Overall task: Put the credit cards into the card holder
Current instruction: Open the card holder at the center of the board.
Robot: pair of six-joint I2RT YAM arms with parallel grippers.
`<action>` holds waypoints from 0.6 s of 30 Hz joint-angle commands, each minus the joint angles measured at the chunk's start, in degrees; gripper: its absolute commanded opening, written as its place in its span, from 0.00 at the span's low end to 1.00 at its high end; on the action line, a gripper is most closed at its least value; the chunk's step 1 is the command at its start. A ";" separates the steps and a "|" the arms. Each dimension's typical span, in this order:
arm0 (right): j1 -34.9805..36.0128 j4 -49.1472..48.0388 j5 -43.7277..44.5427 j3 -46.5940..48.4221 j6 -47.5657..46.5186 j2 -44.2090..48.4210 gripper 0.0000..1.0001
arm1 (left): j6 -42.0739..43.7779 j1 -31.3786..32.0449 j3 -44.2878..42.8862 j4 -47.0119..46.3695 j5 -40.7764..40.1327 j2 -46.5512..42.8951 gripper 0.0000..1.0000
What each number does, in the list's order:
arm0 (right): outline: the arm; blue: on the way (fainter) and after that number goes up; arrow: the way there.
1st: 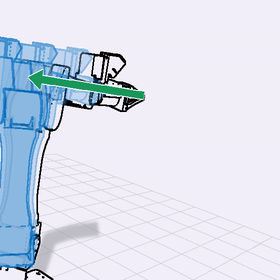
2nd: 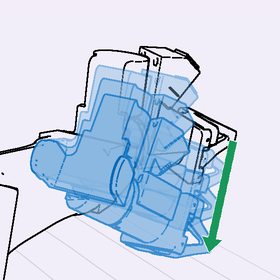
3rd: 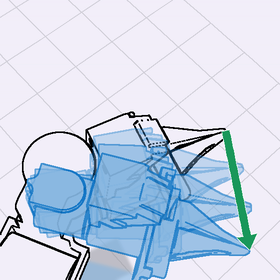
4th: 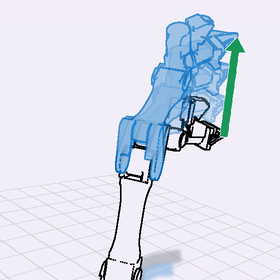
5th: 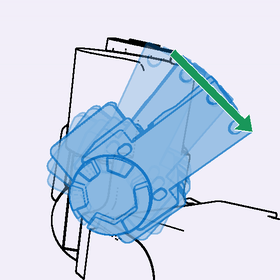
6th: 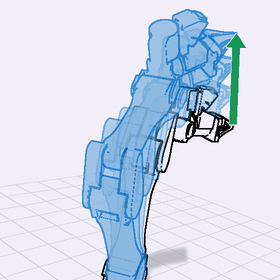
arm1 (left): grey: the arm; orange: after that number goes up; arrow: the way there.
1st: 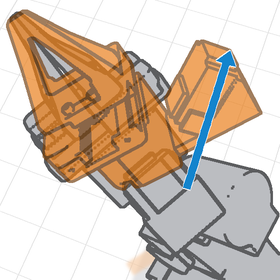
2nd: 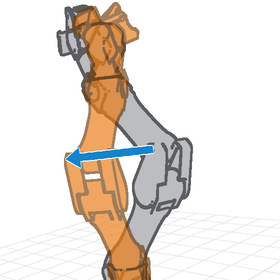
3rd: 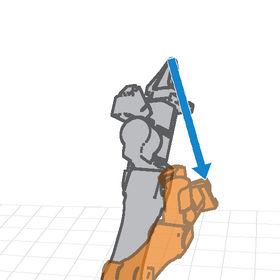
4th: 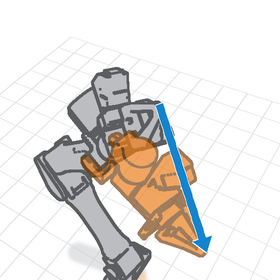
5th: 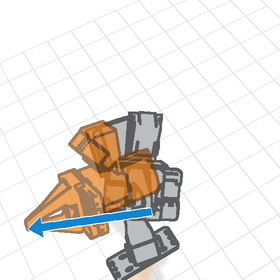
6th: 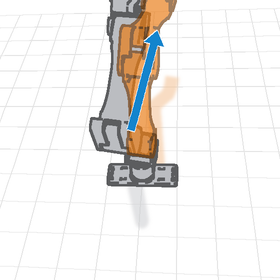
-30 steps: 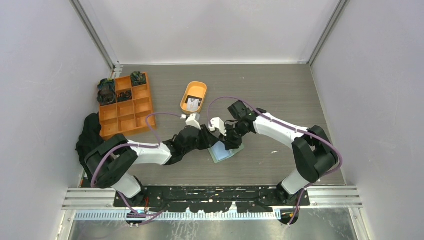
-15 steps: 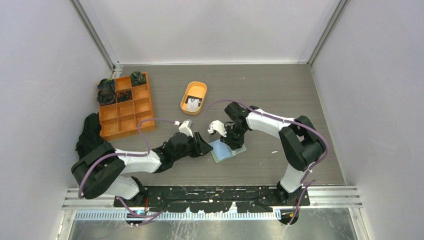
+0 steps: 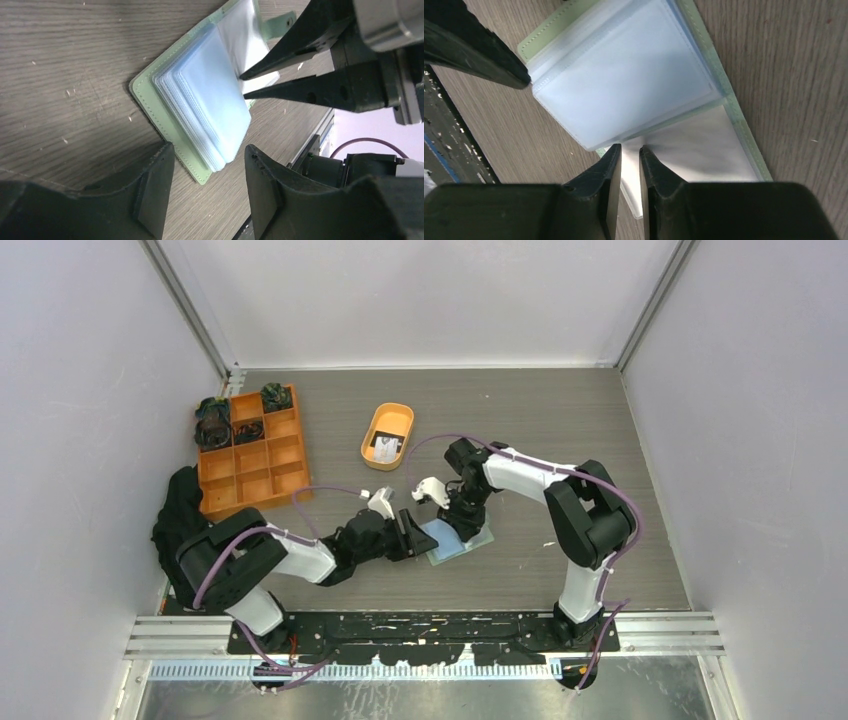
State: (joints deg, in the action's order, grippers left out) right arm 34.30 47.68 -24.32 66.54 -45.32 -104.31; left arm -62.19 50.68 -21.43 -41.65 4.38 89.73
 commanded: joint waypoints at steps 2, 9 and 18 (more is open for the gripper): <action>0.10 3.08 -1.81 2.10 1.90 -1.79 0.25 | -2.14 0.39 -2.67 -5.70 -0.20 3.16 0.55; 0.13 2.92 -1.17 2.19 2.37 -1.84 0.25 | -2.76 1.36 -2.90 -7.36 -0.64 3.74 0.47; 0.12 3.08 -0.26 2.71 3.12 -2.56 0.25 | -0.74 2.85 -1.16 -7.34 -1.81 -1.78 0.44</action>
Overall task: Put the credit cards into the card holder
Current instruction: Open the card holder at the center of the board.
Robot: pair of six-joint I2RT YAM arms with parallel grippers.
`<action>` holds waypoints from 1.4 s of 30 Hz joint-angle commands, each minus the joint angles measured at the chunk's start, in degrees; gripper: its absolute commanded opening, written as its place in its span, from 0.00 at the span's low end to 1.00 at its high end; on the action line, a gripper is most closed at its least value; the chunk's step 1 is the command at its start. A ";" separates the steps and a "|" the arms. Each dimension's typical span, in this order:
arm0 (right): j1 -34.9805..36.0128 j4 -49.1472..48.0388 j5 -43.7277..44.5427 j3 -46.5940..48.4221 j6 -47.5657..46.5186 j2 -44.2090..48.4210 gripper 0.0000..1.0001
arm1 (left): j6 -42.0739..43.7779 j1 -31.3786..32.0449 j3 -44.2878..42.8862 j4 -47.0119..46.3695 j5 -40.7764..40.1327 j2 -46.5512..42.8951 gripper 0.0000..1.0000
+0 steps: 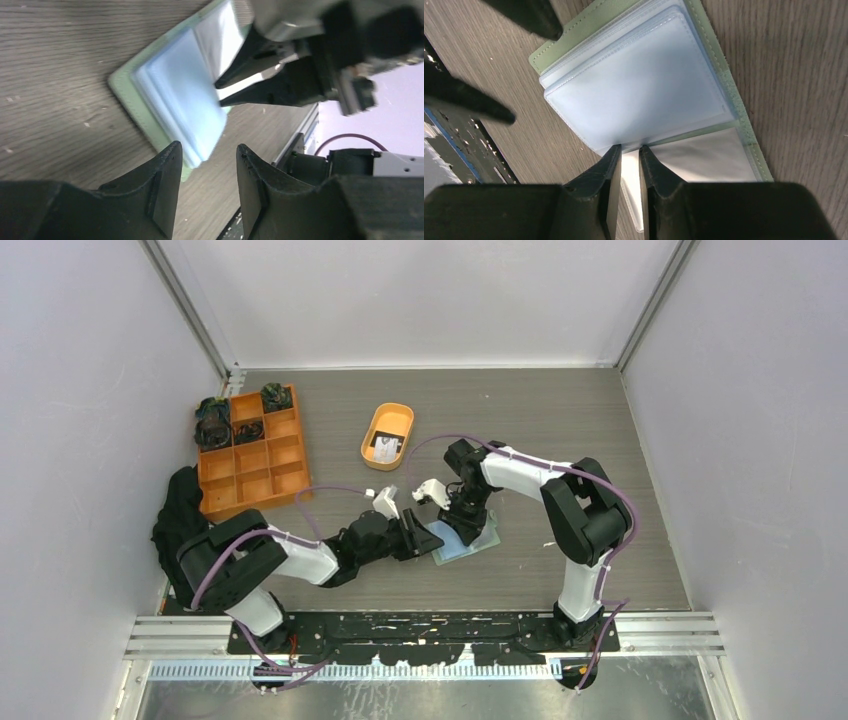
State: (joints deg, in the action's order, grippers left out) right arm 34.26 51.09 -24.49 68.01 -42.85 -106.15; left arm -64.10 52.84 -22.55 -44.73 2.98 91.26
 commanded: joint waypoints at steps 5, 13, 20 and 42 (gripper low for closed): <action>0.14 -0.19 0.00 1.38 0.79 -0.81 0.25 | 0.83 0.77 -1.26 -4.27 -0.05 -1.43 0.45; -0.02 0.46 -0.91 2.28 1.35 -0.41 0.28 | 0.65 0.78 -3.02 -3.28 -0.91 2.39 0.49; -0.49 0.54 -1.72 2.39 1.63 0.31 0.30 | 0.56 0.77 -5.00 -4.13 0.17 5.50 0.49; -7.86 -1.27 8.04 1.80 4.02 9.54 0.37 | 0.72 0.77 -11.49 -6.05 2.49 9.01 0.42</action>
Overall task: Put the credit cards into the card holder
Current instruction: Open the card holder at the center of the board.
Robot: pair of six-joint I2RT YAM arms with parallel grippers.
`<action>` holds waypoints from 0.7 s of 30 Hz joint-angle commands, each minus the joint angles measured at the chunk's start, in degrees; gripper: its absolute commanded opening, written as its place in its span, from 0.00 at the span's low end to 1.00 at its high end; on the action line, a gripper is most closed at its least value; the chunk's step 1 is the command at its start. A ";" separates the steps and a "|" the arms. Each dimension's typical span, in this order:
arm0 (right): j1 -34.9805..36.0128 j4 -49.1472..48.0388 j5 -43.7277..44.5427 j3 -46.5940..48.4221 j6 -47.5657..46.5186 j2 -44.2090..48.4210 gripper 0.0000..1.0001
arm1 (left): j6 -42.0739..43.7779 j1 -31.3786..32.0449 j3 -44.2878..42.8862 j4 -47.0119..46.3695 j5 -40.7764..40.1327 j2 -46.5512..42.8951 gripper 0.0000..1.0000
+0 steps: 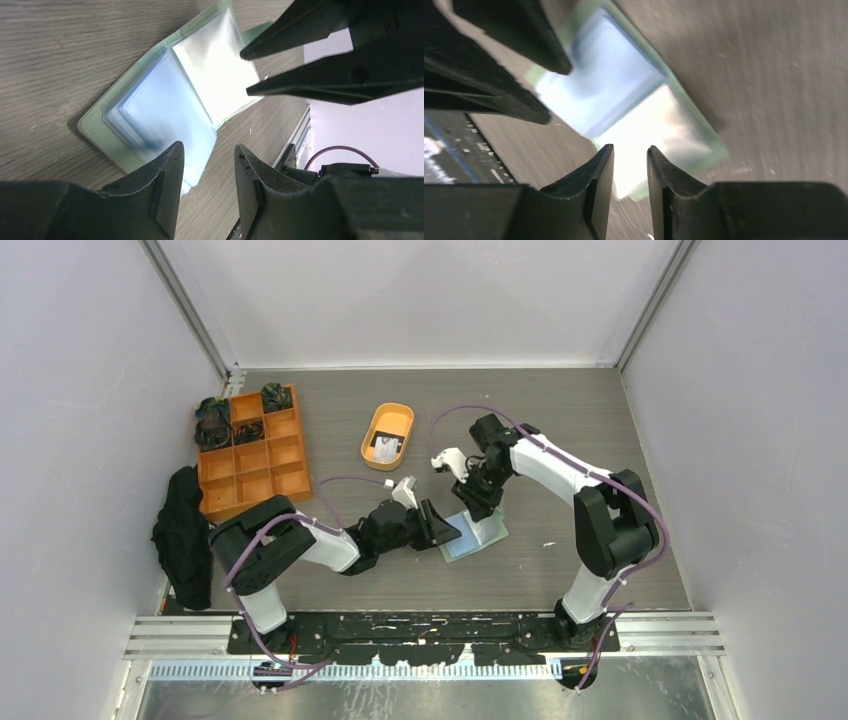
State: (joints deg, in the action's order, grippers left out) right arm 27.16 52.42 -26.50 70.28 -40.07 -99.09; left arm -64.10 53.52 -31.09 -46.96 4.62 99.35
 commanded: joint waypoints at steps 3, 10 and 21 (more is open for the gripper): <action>-2.68 -3.06 13.85 -0.34 2.95 1.82 0.42 | 1.04 0.08 -3.59 -3.14 0.72 1.34 0.42; -4.57 -0.69 12.79 0.61 6.30 -4.09 0.55 | 3.61 0.09 -1.45 -0.55 -1.48 -2.71 0.44; -6.33 3.46 7.76 3.63 9.90 -8.78 0.60 | 4.25 0.39 -0.73 5.04 -0.93 -5.32 0.48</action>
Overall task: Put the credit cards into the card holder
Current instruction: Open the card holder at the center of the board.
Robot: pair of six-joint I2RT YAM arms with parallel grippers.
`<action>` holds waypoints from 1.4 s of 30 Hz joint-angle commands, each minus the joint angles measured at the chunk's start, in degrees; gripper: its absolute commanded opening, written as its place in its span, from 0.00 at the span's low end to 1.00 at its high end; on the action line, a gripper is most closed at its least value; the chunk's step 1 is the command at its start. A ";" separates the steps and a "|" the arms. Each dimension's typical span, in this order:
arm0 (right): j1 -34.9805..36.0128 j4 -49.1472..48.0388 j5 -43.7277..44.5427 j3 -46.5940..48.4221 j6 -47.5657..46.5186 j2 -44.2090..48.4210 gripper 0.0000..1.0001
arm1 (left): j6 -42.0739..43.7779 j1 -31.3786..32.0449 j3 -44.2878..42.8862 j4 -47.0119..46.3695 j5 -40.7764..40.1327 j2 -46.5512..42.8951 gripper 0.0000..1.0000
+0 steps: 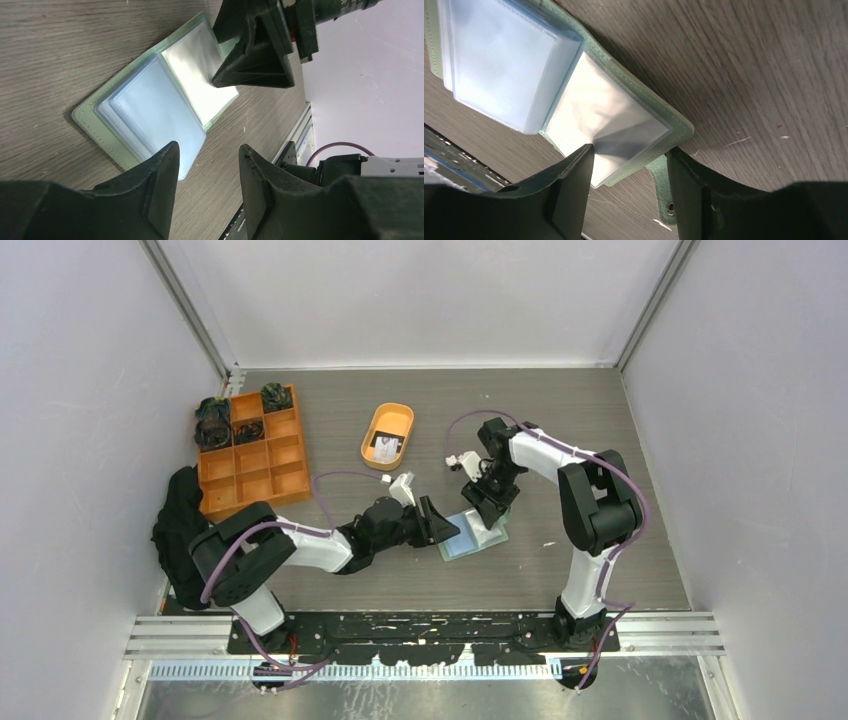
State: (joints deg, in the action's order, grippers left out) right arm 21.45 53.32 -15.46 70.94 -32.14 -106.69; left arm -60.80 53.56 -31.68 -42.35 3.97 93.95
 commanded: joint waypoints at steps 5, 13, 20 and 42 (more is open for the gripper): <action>-0.67 3.23 -5.05 3.74 3.80 -2.81 0.55 | 0.10 0.72 -0.40 2.75 -1.62 0.95 0.53; -0.62 3.42 -5.46 4.35 5.37 -4.09 0.47 | -0.25 1.82 -1.17 6.83 -3.48 0.62 0.54; -0.65 3.11 -4.91 4.25 5.81 -4.26 0.45 | 0.50 3.13 -2.27 13.62 -8.11 -1.65 0.54; -0.62 3.22 -5.01 4.39 6.21 -4.75 0.42 | 2.17 4.56 -4.53 19.20 -9.65 -4.71 0.55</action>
State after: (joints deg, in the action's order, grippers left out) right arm 20.75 56.18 -19.40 74.06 -26.55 -110.91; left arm -59.55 57.49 -34.00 -22.31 -4.95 89.95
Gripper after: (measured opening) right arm 0.420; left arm 0.552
